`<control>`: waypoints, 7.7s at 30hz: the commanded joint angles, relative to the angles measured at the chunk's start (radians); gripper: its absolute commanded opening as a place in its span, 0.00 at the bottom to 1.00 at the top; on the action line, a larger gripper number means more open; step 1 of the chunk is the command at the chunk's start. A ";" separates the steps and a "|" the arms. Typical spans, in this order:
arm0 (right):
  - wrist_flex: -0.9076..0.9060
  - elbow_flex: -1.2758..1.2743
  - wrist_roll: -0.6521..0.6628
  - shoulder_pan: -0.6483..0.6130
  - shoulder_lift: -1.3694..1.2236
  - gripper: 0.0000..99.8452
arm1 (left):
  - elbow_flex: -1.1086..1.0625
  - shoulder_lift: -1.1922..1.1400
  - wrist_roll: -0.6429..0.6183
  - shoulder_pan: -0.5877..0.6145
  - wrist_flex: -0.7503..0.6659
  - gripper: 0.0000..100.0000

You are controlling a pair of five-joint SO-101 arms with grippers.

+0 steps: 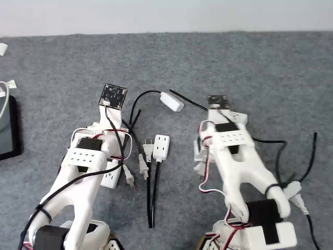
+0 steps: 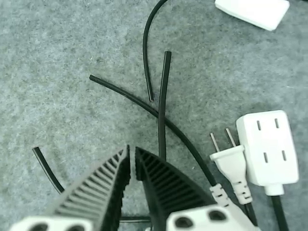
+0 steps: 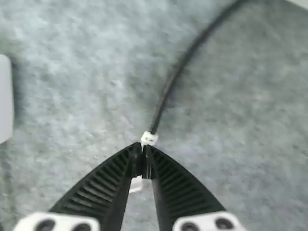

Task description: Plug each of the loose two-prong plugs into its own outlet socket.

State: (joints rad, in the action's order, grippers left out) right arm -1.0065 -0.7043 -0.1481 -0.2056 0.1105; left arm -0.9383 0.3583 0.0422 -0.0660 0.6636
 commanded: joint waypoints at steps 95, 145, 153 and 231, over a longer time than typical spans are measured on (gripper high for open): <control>-0.130 0.026 0.523 -0.119 0.031 0.13 | 0.013 0.031 0.008 -0.009 -0.023 0.01; -0.025 -0.127 0.419 -0.202 0.041 0.10 | 0.013 0.035 0.008 -0.009 -0.023 0.01; -0.012 -0.127 0.399 -0.197 0.041 0.01 | 0.013 0.035 0.008 -0.009 -0.023 0.01; 0.364 -0.130 -0.077 -0.280 0.473 0.01 | -0.081 0.121 0.157 0.032 -0.028 0.01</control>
State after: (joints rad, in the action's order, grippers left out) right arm -0.7227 -0.8270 -0.1972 -0.4987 0.5831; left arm -1.0288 0.4488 0.2647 -0.0982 0.6989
